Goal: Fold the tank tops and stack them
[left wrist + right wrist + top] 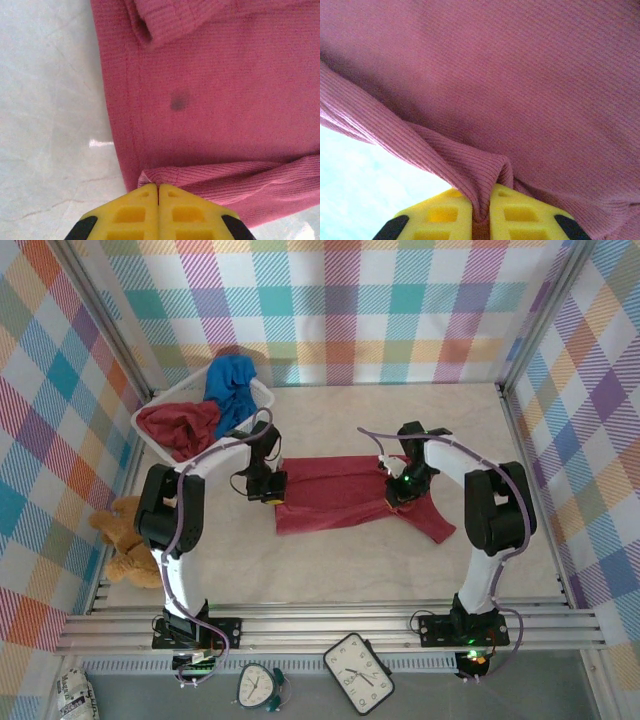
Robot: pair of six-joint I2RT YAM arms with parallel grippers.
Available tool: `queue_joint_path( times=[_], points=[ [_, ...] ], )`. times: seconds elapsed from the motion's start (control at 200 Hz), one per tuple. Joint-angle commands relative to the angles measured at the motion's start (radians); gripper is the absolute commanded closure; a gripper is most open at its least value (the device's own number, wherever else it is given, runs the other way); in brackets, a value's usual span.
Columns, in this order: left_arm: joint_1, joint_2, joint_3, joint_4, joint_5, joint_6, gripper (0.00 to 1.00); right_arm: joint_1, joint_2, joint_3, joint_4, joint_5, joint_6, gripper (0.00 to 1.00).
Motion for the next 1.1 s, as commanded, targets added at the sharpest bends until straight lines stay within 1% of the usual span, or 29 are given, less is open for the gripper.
queue_joint_path(
  times=[0.0,0.095,0.205,0.32,0.38,0.415,0.46,0.515,0.57,0.64,0.78,0.915,1.025,1.095],
  points=[
    [0.018,0.035,0.051,-0.024,-0.005,0.026,0.94,-0.014,0.031,0.037,-0.032,-0.038,0.026,0.85],
    [0.018,0.058,0.063,-0.013,-0.021,0.027,0.94,-0.022,0.052,0.05,-0.038,-0.035,0.037,0.83],
    [0.018,0.076,0.066,-0.008,-0.039,0.026,0.91,-0.022,0.052,0.047,-0.026,-0.009,0.044,0.78],
    [0.016,0.063,0.067,-0.005,-0.101,0.025,0.85,-0.022,0.018,0.042,-0.009,0.049,0.051,0.71],
    [0.002,0.045,0.071,-0.011,-0.142,0.02,0.79,-0.021,-0.008,0.039,0.001,0.087,0.053,0.68],
    [-0.017,0.033,0.08,-0.025,-0.174,0.021,0.72,-0.02,-0.029,0.031,0.011,0.109,0.055,0.65],
    [-0.051,0.013,0.095,-0.05,-0.242,0.026,0.62,-0.019,-0.059,0.016,0.027,0.141,0.06,0.62],
    [-0.081,-0.005,0.116,-0.081,-0.319,0.024,0.58,-0.019,-0.089,-0.002,0.039,0.167,0.062,0.6],
    [-0.106,-0.034,0.108,-0.076,-0.337,0.012,0.56,-0.019,-0.112,-0.015,0.048,0.204,0.063,0.59],
    [-0.121,-0.08,0.072,-0.037,-0.318,-0.026,0.54,-0.02,-0.122,-0.021,0.05,0.248,0.058,0.59],
    [-0.158,-0.158,-0.035,0.057,-0.207,-0.112,0.54,-0.017,-0.12,-0.017,0.032,0.294,0.054,0.59],
    [-0.208,-0.184,-0.143,0.149,-0.085,-0.172,0.55,-0.013,-0.199,-0.081,0.052,0.27,0.051,0.58],
    [-0.229,-0.156,-0.217,0.198,-0.062,-0.181,0.58,0.018,-0.259,-0.165,0.061,0.251,0.025,0.55],
    [-0.229,-0.13,-0.242,0.203,-0.076,-0.164,0.61,0.053,-0.293,-0.214,0.065,0.289,0.005,0.53]
  ],
)
